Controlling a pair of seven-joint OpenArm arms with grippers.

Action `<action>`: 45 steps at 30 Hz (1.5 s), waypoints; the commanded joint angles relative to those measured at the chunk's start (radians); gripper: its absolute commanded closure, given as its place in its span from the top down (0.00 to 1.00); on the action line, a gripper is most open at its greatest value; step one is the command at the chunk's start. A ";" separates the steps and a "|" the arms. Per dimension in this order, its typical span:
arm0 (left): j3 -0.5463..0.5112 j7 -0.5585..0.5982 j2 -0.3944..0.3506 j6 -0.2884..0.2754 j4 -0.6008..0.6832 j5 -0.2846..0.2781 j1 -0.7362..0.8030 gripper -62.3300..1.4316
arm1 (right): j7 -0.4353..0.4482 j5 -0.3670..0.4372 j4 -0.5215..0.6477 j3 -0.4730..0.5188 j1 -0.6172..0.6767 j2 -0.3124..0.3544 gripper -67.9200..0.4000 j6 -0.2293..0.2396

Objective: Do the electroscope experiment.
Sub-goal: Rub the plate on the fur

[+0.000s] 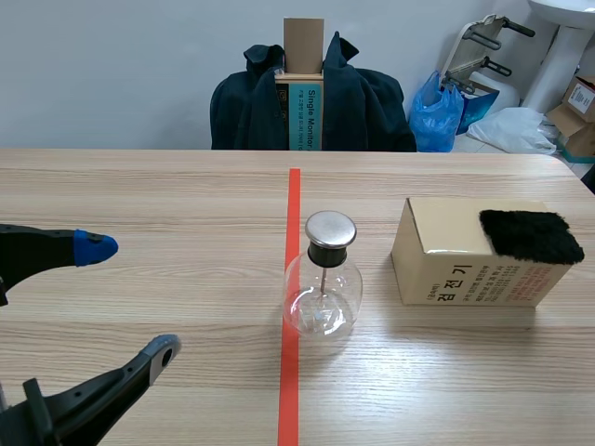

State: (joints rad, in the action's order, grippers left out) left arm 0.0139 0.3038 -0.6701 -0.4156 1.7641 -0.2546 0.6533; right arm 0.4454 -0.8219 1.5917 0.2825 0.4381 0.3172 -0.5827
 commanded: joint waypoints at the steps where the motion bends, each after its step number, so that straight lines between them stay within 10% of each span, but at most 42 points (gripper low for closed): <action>1: 0.008 0.014 0.005 0.002 0.005 -0.003 -0.002 1.00 | 0.007 -0.020 -0.022 -0.014 -0.039 -0.028 0.02 -0.011; 15: 0.008 0.013 0.005 0.002 0.005 0.013 -0.002 1.00 | 0.013 -0.197 -0.293 -0.132 -0.123 -0.096 0.02 -0.023; 39: 0.008 0.013 0.005 0.002 0.005 0.013 -0.003 1.00 | 0.015 -0.230 -0.455 -0.133 -0.122 -0.095 0.02 -0.015; 45: 0.008 0.013 0.005 0.002 0.005 0.013 -0.003 1.00 | 0.181 -0.239 -0.455 -0.133 -0.122 -0.096 0.02 0.052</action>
State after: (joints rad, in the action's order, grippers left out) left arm 0.0139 0.3038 -0.6701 -0.4152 1.7638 -0.2325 0.6533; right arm 0.6350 -1.0622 1.1275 0.1432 0.3267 0.2077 -0.5323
